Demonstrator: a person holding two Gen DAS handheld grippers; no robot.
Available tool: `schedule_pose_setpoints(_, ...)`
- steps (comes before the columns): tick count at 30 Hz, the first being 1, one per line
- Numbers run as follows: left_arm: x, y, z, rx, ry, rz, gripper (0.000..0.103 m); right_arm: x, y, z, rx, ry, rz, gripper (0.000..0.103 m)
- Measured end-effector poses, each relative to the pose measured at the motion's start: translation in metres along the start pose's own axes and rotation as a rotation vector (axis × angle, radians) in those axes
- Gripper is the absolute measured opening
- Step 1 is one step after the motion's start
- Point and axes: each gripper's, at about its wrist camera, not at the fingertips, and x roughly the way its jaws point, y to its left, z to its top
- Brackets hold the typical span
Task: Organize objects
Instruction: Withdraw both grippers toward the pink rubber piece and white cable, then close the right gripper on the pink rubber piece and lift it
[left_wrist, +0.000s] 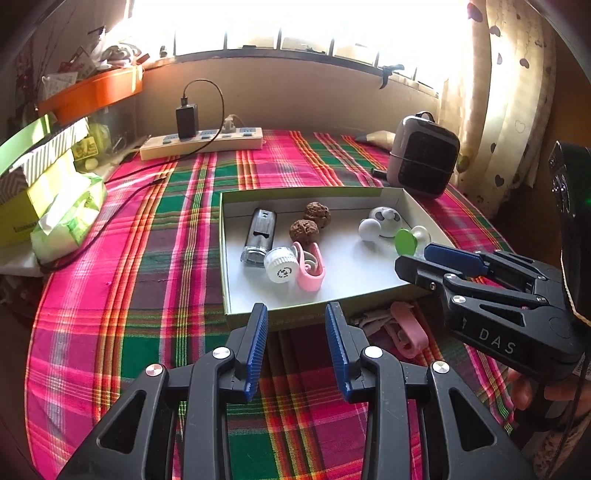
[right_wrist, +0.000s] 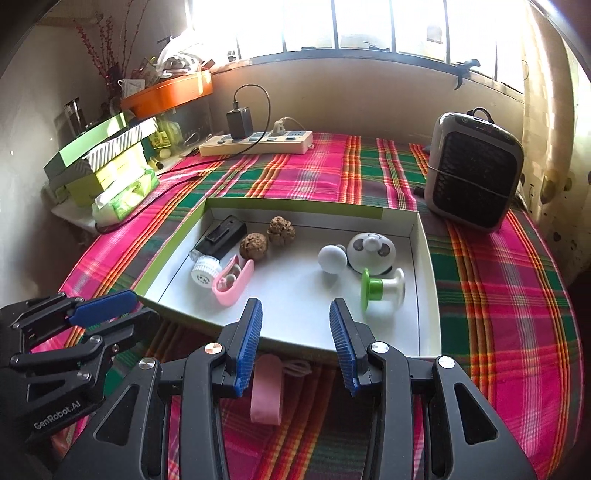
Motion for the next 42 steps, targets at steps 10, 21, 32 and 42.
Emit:
schedule_pose_setpoints(10, -0.004, -0.004, -0.015, -0.002, 0.008, -0.015, 0.031, -0.012, 0.005, -0.032, -0.005, 0.022, 0.001, 0.04)
schedule_pose_setpoints(21, -0.004, -0.005, -0.027, -0.003, 0.029, -0.028, 0.031, 0.001, 0.015, -0.045, -0.03, 0.066, 0.012, 0.04)
schedule_pose_setpoints(32, 0.0, -0.009, -0.032, 0.006, 0.05, -0.041, 0.031, -0.002, 0.018, -0.053, -0.063, 0.074, 0.023, 0.019)
schedule_pose_setpoints(42, 0.006, -0.014, -0.03, 0.021, 0.06, -0.063, 0.031, -0.013, 0.014, -0.066, -0.082, 0.085, 0.033, 0.019)
